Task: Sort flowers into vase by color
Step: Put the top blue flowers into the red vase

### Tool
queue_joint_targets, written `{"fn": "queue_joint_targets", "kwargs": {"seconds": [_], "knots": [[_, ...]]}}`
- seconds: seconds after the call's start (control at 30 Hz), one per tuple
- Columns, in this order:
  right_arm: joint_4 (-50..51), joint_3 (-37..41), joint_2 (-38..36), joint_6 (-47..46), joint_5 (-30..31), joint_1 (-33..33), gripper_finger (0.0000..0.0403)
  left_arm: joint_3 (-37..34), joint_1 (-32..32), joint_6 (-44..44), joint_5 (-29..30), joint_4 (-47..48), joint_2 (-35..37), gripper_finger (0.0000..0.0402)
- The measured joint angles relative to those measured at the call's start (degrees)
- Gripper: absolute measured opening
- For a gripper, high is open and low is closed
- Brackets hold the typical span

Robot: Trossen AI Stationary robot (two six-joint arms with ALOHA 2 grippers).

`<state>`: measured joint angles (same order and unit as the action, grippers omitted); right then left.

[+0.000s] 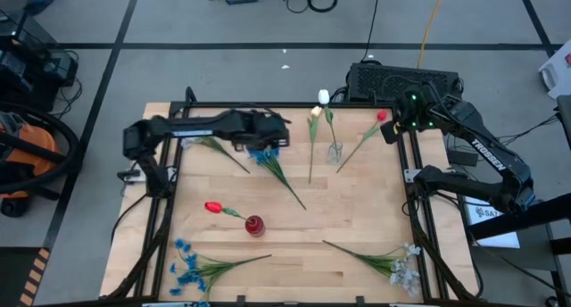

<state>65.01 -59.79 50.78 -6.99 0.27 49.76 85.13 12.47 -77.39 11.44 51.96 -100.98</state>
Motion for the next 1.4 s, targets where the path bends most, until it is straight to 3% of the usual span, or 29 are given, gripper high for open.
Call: {"fn": "queue_joint_targets", "kwargs": {"seconds": [0.23, 0.5, 0.97, 1.27, 1.4], "knots": [[0.8, 0.0, 0.0, 4.8, 0.0, 0.0, 0.0, 0.8, -4.4, -18.2, -8.3, -1.6, -6.7, 0.018], [0.9, 0.0, 0.0, 7.1, -0.1, 0.0, 0.0, 0.8, -5.2, -22.7, -11.9, -2.2, -12.2, 0.018], [1.1, 0.0, 0.0, 7.7, -0.1, 0.0, 0.0, 0.8, -2.6, -22.2, -11.9, -5.0, -19.2, 0.018], [1.0, 0.0, 0.0, 7.9, -0.1, 0.0, 0.0, 1.1, -1.0, -10.7, -13.0, -5.0, -20.9, 0.0177], [0.9, 0.0, 0.0, 7.7, -0.1, 0.0, 0.0, 1.0, 0.2, -8.6, -13.2, -5.1, -21.0, 0.0143]]}}
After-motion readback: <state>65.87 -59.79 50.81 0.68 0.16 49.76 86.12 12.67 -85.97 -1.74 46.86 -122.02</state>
